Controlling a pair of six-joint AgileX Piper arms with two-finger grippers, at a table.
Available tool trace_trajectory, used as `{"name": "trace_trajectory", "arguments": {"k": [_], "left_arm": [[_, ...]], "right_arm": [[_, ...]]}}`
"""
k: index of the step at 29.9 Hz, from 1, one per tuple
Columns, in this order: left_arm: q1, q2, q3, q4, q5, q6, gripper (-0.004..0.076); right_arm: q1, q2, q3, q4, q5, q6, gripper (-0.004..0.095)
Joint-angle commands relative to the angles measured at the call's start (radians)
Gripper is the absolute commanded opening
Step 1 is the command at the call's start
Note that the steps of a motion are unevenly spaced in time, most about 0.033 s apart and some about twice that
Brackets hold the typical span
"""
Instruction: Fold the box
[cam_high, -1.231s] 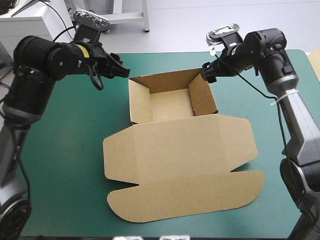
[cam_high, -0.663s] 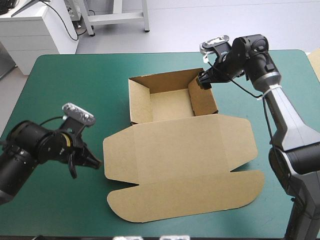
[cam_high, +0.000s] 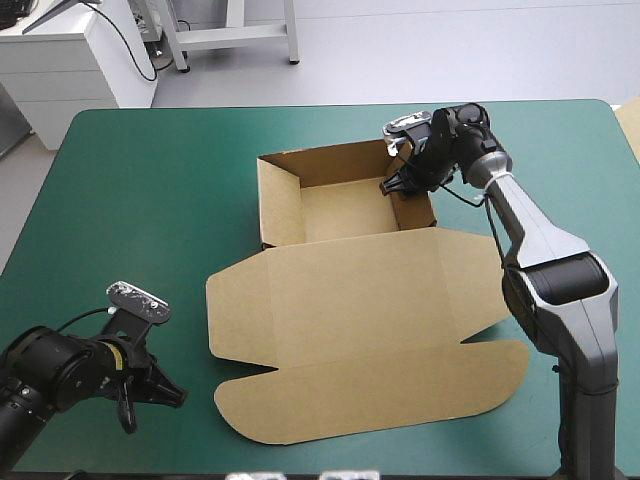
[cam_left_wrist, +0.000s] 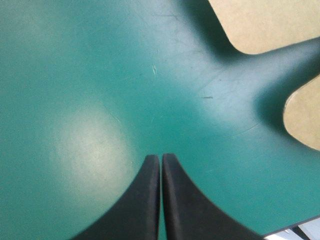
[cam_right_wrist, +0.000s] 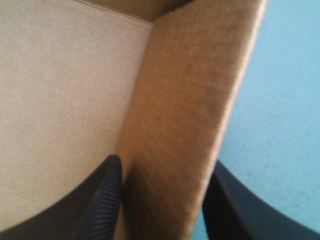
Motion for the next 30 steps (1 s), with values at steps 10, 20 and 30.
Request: {"name": "trace_trajectory", "arguments": {"k": [10, 20, 30], "left_arm": [[-0.007, -0.017, -0.022, 0.014, -0.043, -0.012, -0.0008], [-0.007, -0.017, -0.022, 0.017, -0.043, -0.012, -0.0008], [-0.007, -0.017, -0.022, 0.055, -0.043, -0.012, -0.0008]], "right_arm": [[-0.007, -0.071, -0.035, -0.102, -0.057, -0.008, -0.0021], [-0.192, -0.071, -0.176, -0.211, -0.035, 0.045, -0.0021], [-0.496, -0.071, -0.252, -0.211, 0.012, 0.097, -0.0021]]}}
